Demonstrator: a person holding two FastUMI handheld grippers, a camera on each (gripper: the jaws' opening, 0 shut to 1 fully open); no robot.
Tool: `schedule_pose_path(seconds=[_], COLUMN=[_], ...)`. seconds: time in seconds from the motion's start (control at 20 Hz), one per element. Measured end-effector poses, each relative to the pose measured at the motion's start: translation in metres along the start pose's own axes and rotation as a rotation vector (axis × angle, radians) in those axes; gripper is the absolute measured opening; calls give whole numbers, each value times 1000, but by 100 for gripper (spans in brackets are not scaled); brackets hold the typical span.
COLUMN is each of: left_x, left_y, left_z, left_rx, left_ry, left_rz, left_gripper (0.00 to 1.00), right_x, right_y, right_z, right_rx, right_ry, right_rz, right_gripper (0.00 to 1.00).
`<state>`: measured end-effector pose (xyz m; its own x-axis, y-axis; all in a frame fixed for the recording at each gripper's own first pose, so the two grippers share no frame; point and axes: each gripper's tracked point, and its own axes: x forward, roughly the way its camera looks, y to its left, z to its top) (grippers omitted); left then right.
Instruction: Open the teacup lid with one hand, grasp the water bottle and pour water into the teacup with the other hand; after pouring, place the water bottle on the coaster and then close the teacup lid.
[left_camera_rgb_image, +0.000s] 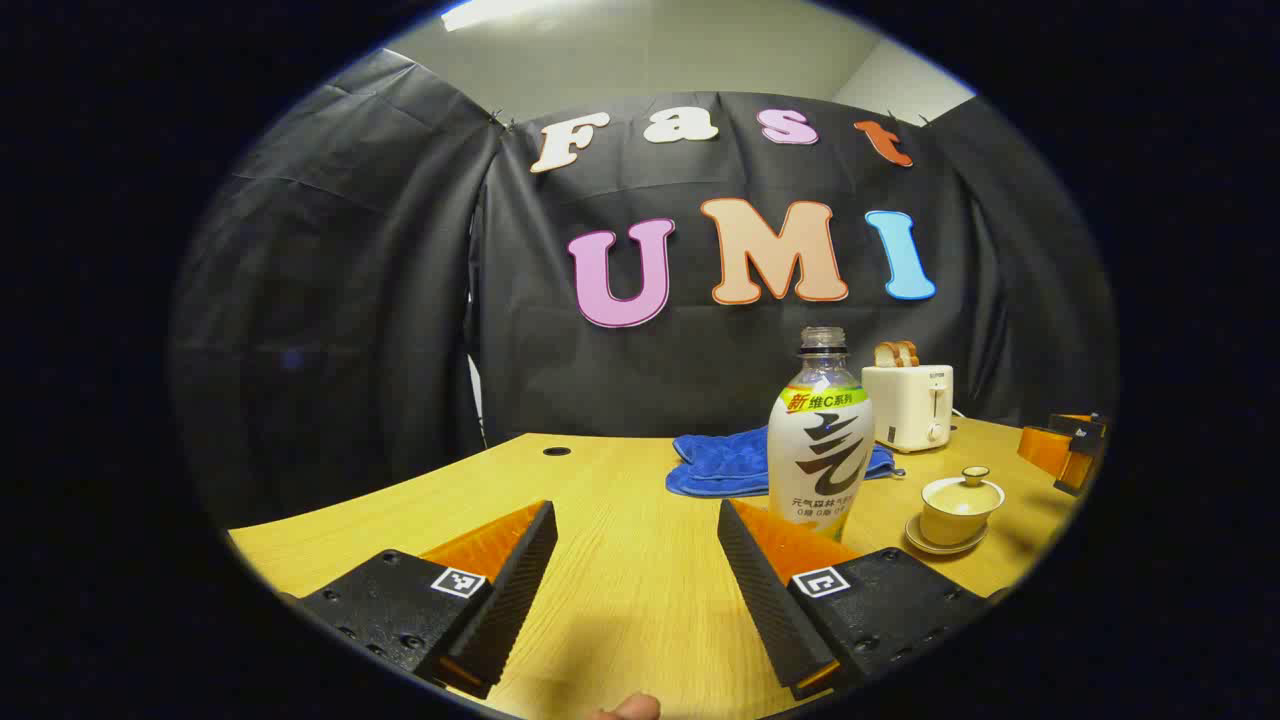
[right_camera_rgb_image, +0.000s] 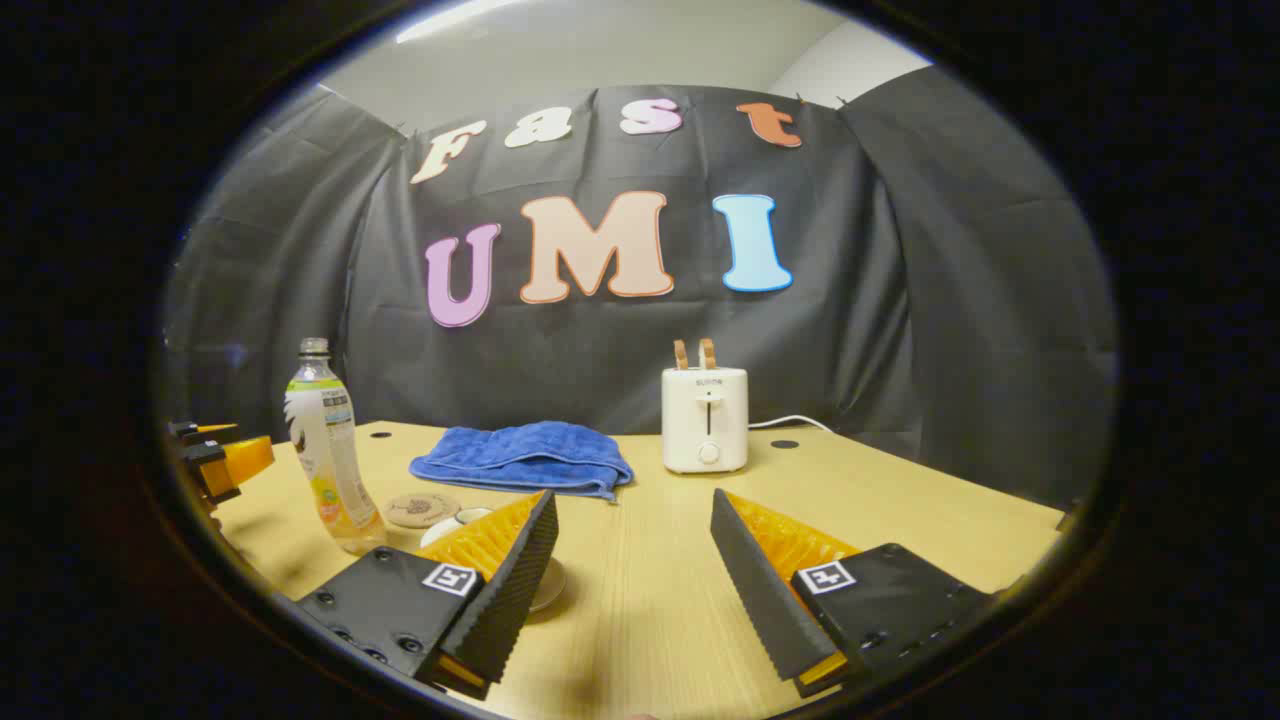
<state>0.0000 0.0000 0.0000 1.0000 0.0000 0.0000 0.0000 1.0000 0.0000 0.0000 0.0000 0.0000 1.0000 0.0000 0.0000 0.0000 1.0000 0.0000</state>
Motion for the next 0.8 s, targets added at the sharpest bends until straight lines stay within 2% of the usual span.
schedule_pose_path(seconds=[0.25,0.8], left_x=[0,0], left_y=[4,1], left_z=[1,1], left_rx=[4,2], left_ry=[-2,-4], left_rz=[22,19], left_gripper=[95,94], right_x=[-1,1], right_y=[2,3], right_z=[0,-1], right_rx=[0,0], right_ry=[1,3], right_rz=[5,9], right_gripper=[99,99])
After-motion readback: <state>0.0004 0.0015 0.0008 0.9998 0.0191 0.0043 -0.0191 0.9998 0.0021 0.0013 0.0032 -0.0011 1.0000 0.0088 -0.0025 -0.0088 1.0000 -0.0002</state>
